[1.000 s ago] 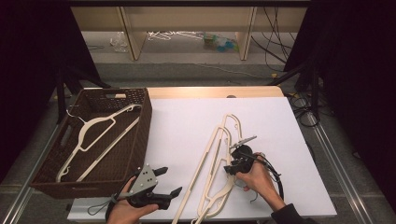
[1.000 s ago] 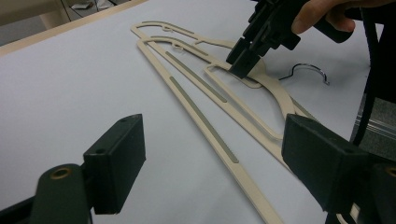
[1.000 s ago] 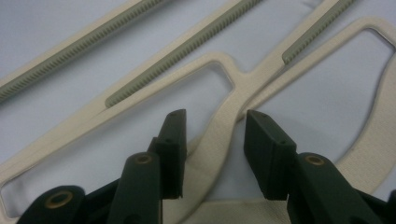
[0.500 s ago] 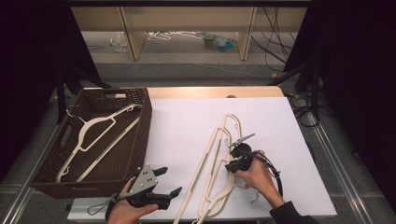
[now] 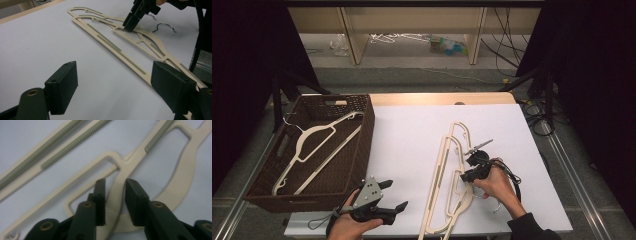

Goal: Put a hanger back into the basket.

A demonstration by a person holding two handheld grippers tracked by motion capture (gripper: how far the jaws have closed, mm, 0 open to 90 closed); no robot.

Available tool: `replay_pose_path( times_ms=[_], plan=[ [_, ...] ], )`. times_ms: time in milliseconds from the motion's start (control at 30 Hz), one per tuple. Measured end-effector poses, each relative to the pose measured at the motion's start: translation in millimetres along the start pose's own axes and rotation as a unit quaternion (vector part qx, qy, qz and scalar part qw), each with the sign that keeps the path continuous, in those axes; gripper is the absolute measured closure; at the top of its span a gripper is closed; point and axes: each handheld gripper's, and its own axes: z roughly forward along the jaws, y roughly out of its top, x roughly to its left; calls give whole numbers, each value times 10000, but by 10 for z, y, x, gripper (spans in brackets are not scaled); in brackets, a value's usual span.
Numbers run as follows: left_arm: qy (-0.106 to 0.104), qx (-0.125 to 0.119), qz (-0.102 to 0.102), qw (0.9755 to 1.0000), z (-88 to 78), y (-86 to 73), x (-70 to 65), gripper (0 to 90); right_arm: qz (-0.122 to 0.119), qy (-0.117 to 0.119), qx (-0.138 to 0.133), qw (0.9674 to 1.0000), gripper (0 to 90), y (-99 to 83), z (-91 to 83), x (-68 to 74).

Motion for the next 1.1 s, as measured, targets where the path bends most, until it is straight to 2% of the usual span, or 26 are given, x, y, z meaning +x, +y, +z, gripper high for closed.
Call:
replay_pose_path(
  times_ms=[100,267,333,367,433,500,600,633,667,733,800,833,900,1000,1067,1100],
  plan=[
    [5,-8,-11,10000,2,-2,-5,216,-1,-83,55,10000,674,5,19,34],
    [34,8,0,10000,-4,4,-7,217,-78,-324,111,9994,702,7,28,96],
    [2,-14,-17,10000,5,2,-3,217,-92,-326,127,9993,717,11,26,91],
    [3,-19,-26,10000,8,3,-3,217,-4,-298,105,9995,735,6,26,91],
    [49,39,48,10000,10,13,4,217,-80,-296,53,9995,760,3,20,59],
    [8,-9,-11,10000,33,17,4,217,-146,-203,49,9997,763,3,14,54],
    [51,41,-12,10000,74,32,1,217,-273,-187,58,9994,763,12,18,76],
    [53,45,45,10000,91,42,10,217,-335,-175,34,9993,763,16,22,79],
    [30,23,24,10000,112,49,13,217,-334,-144,63,9993,764,19,22,91],
    [64,25,109,9999,158,98,30,218,-445,-115,64,9989,763,30,15,113],
    [72,4,132,9999,198,138,39,219,-615,-106,26,9980,764,57,-9,151],
    [6,10,169,9999,247,172,53,219,-658,-71,4,9978,764,70,-21,167],
    [-74,102,226,9997,351,212,64,218,-724,-60,-30,9974,765,105,-43,213],
    [-89,302,284,9991,511,211,86,219,-904,-79,-38,9959,765,147,-11,247],
    [-44,370,286,9989,551,196,86,219,-939,-34,58,9956,764,167,40,245],
    [-99,388,293,9988,557,191,89,219,-929,-45,81,9956,764,172,63,245]
  ],
)
